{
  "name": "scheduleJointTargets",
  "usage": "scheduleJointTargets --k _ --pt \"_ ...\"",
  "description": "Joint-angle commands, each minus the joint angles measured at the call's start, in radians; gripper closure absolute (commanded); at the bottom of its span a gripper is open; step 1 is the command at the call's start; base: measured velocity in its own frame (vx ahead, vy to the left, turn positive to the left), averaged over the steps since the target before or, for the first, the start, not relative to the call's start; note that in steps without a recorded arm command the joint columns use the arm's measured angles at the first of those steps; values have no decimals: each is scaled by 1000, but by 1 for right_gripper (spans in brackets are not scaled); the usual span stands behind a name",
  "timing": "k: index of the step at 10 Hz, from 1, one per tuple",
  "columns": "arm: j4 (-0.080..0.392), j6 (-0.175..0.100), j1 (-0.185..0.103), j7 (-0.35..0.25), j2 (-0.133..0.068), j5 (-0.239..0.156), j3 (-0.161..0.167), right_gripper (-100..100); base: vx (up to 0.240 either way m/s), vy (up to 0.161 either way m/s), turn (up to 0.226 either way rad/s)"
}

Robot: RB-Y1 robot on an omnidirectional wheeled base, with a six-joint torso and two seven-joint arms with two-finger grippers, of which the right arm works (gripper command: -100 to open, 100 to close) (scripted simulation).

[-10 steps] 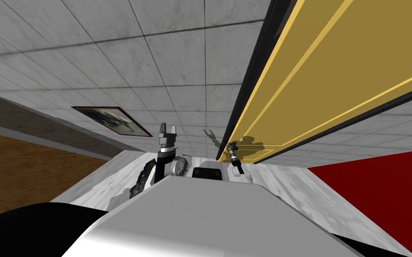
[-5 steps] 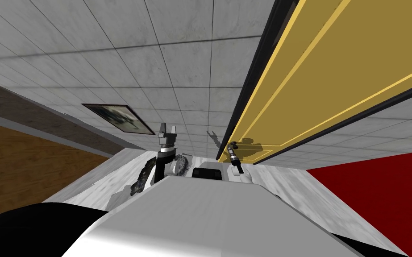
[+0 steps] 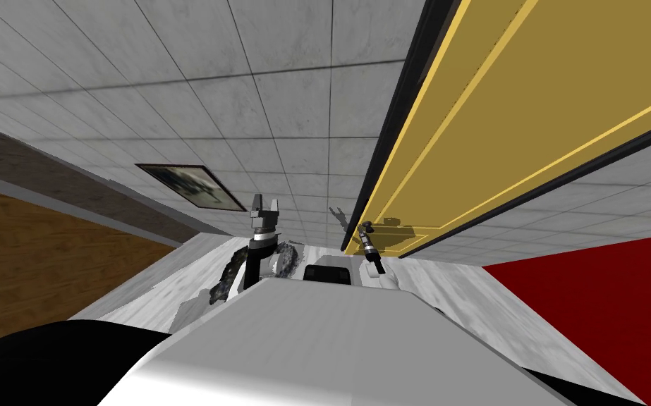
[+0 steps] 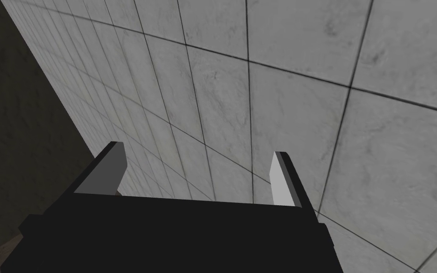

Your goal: Pull the door open

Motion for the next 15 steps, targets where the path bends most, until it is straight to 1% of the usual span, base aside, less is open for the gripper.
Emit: scheduleJointTargets --k 1,5,6,8,9,10,11,12,13,15 --pt "1 2 -1 45 1 5 -7 -100 -52 -21 5" --pt "4 6 -4 158 5 19 -25 -100 -56 -24 7" --pt "4 6 -4 167 5 19 -25 -100 -34 -20 3" --pt "6 9 -6 231 8 27 -35 -100 -36 -19 5" --pt "6 9 -6 239 8 27 -35 -100 -34 -17 4" --pt "6 10 -7 278 10 31 -40 -100 -36 -11 4" --pt "7 11 -8 304 11 34 -45 -100 -52 -14 6" --pt "7 11 -8 319 11 34 -45 -100 -37 -15 2" --pt "8 13 -9 355 13 38 -50 -100 -32 -15 4" --pt "9 14 -10 400 15 42 -55 -100 -38 -24 5"
